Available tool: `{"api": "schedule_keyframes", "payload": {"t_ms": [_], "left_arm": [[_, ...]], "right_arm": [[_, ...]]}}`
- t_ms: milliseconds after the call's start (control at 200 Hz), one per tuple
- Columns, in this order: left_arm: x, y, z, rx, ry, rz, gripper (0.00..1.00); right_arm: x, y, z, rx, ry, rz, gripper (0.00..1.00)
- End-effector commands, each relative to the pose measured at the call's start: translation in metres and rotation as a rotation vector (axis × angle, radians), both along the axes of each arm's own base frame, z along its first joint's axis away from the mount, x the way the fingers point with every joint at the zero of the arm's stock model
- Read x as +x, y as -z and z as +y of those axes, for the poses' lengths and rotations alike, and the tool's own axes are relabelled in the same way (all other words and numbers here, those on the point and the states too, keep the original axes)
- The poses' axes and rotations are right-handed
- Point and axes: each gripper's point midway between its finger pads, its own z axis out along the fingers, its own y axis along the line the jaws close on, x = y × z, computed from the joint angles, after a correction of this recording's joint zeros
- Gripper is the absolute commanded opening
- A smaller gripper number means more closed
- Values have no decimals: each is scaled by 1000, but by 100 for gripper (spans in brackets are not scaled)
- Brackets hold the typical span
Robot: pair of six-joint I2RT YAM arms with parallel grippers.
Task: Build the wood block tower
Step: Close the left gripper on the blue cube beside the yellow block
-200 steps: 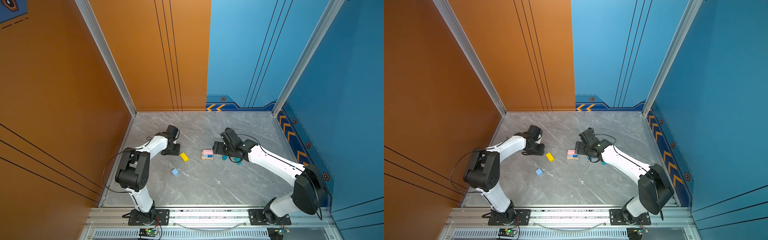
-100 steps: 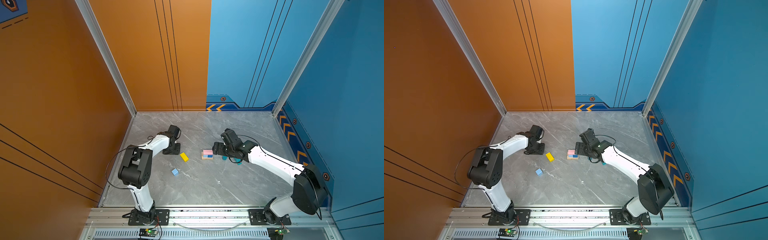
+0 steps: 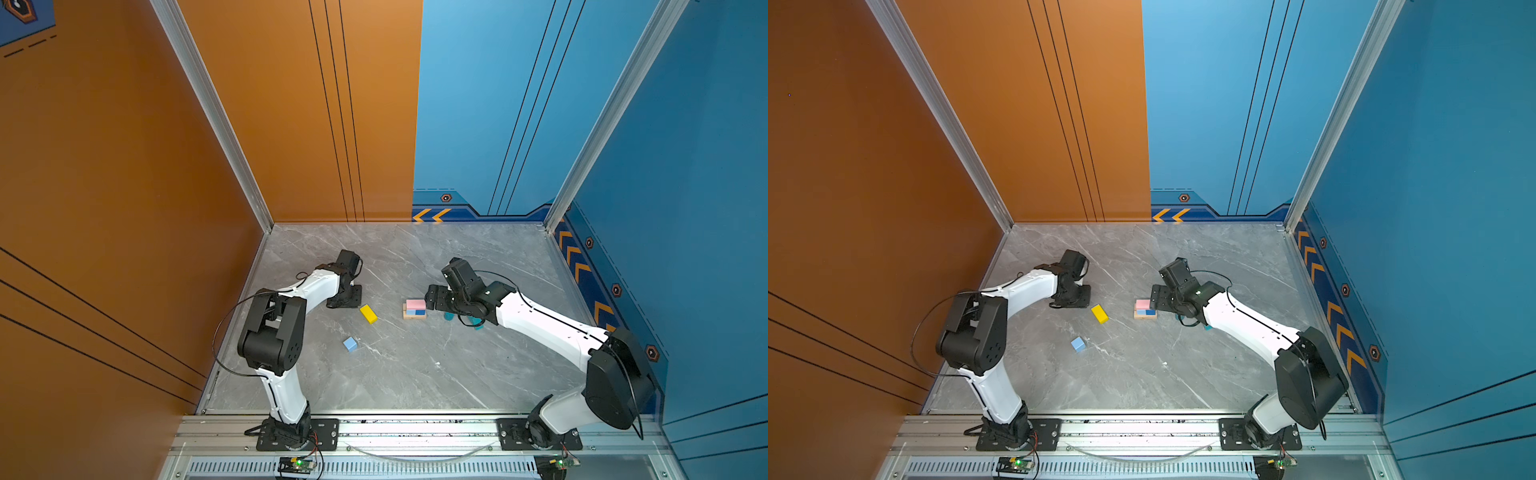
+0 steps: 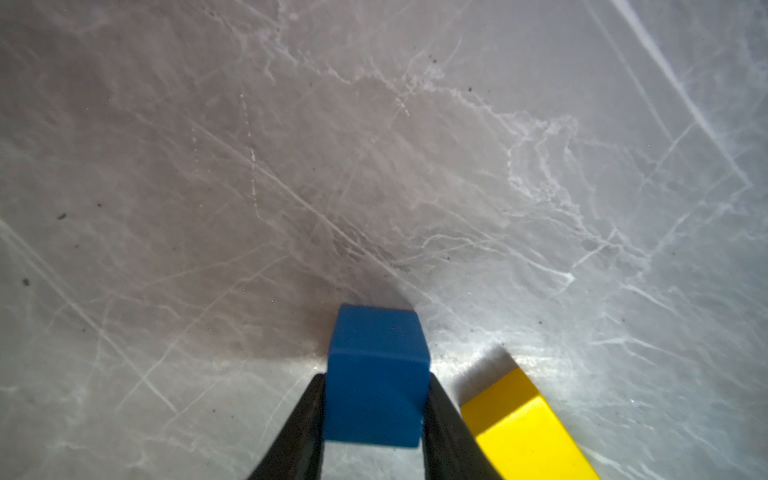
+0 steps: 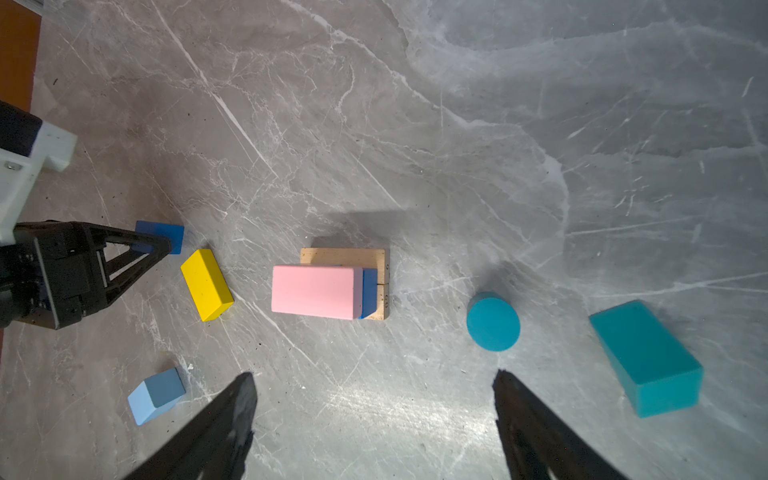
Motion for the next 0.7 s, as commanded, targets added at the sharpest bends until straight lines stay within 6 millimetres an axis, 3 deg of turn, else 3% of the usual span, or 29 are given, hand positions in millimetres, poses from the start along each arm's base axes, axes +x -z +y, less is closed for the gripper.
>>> {"api": "schedule_keyframes", "payload": {"t_ms": [0,220,400,696], "left_arm": [[7,-3,-8,-22,0,-10,42],[9,-5,-8,-23,-8,-17,43],[10,-1,-10,-29,-7,-8,38],[6,-10,-10,-40,-19,-10,8]], "right_arm": [[-1,-3,-1,20,6,0,90],[0,-3,-1,20,7,-1,90],[0,-2,-1,18,7,3,90],[-1,-1,-2,14,9,3,90]]}}
